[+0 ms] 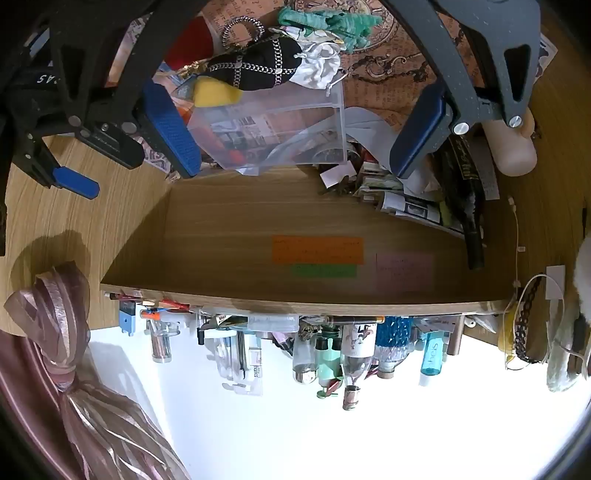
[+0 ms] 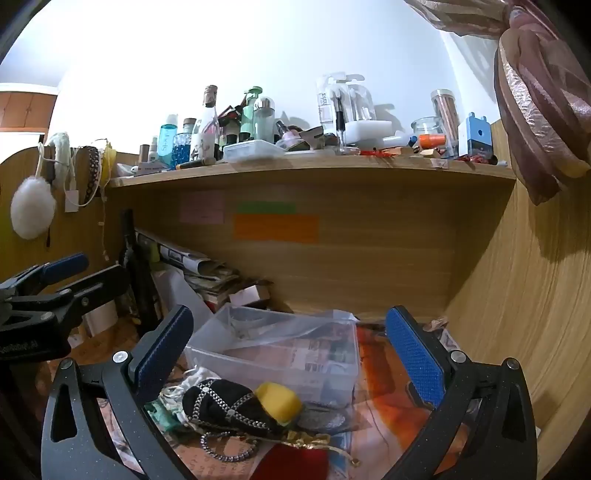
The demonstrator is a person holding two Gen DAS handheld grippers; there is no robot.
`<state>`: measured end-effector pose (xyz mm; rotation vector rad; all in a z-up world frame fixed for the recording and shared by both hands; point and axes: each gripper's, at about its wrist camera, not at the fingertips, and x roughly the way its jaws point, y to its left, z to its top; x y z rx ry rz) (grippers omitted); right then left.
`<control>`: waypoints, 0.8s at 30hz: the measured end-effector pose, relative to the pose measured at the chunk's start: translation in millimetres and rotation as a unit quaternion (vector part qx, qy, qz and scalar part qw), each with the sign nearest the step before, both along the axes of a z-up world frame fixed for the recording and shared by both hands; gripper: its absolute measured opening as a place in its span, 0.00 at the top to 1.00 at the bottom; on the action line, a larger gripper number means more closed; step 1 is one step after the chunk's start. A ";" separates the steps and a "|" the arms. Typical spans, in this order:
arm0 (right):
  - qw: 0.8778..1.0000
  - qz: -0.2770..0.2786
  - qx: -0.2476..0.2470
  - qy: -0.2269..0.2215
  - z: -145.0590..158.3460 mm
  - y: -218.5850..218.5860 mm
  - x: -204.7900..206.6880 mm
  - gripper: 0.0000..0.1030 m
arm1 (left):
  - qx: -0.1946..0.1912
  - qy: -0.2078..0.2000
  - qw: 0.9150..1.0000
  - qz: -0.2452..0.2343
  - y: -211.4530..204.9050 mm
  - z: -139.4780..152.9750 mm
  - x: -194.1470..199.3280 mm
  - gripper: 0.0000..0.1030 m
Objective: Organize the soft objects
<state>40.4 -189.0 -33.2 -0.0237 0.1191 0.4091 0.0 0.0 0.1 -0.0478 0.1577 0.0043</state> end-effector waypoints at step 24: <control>1.000 0.000 0.009 0.006 0.6 -2.1 0.1 0.00 | 0.009 0.007 1.000 -0.006 -2.1 -5.9 6.9 0.00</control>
